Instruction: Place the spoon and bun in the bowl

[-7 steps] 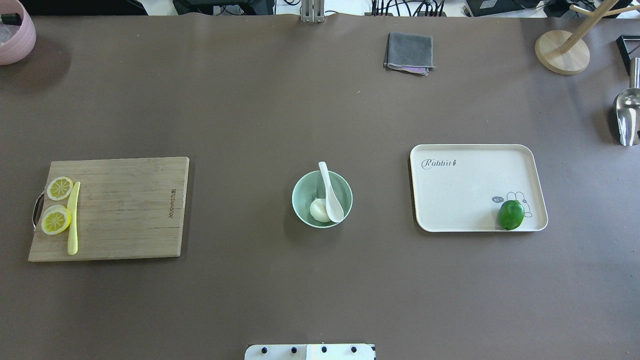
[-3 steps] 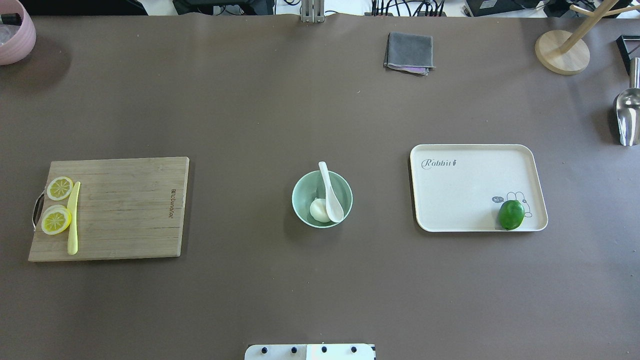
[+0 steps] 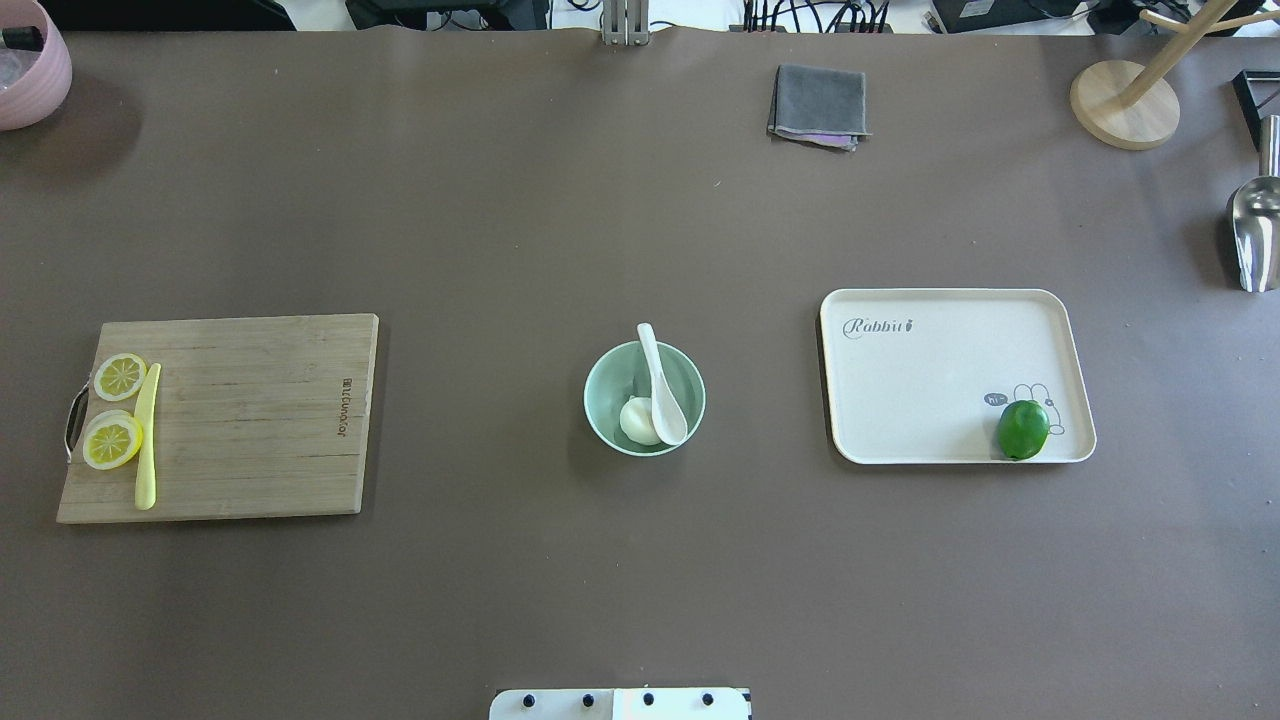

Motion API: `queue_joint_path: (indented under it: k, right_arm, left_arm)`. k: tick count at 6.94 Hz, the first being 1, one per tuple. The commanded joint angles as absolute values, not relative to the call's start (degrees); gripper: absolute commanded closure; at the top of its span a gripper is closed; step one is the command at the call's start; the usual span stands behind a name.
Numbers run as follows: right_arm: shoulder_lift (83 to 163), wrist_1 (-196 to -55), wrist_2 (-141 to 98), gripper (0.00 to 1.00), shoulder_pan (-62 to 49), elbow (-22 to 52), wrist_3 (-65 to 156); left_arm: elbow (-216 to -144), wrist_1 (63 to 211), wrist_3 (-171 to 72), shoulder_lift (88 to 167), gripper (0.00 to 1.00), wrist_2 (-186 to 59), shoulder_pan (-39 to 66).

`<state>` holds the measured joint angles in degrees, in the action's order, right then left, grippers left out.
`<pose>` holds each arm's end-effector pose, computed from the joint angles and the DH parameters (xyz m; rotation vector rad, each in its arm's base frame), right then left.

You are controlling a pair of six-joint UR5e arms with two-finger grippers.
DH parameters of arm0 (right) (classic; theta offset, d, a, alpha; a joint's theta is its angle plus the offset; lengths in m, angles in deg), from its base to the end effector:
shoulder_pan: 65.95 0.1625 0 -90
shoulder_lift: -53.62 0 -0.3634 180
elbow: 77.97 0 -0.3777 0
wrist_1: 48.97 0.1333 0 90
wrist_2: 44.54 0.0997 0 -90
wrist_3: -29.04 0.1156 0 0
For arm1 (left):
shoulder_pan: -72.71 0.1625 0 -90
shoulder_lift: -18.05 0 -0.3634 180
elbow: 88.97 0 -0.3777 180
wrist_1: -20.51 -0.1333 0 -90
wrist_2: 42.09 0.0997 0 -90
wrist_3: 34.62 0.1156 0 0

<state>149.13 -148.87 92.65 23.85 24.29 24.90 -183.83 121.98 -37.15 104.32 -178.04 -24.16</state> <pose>0.0470 -0.4356 0.5637 -0.0235 -0.8248 -0.0488 -0.1059 -0.4594 0.5744 0.2380 0.7901 -0.0665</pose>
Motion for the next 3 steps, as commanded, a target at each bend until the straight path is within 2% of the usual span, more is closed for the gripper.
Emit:
queue_joint_path:
  k: [1,3]
  right_arm:
    - [149.3,-149.0,92.3,0.00,24.0,24.3,25.2]
    - [149.3,-148.7,92.4,0.00,24.0,24.3,25.3]
  left_arm:
    - [-187.0,121.6,-41.0,104.6,0.02,-178.1,-22.4]
    - [-188.5,121.7,-45.0,104.6,0.02,-178.1,-19.5]
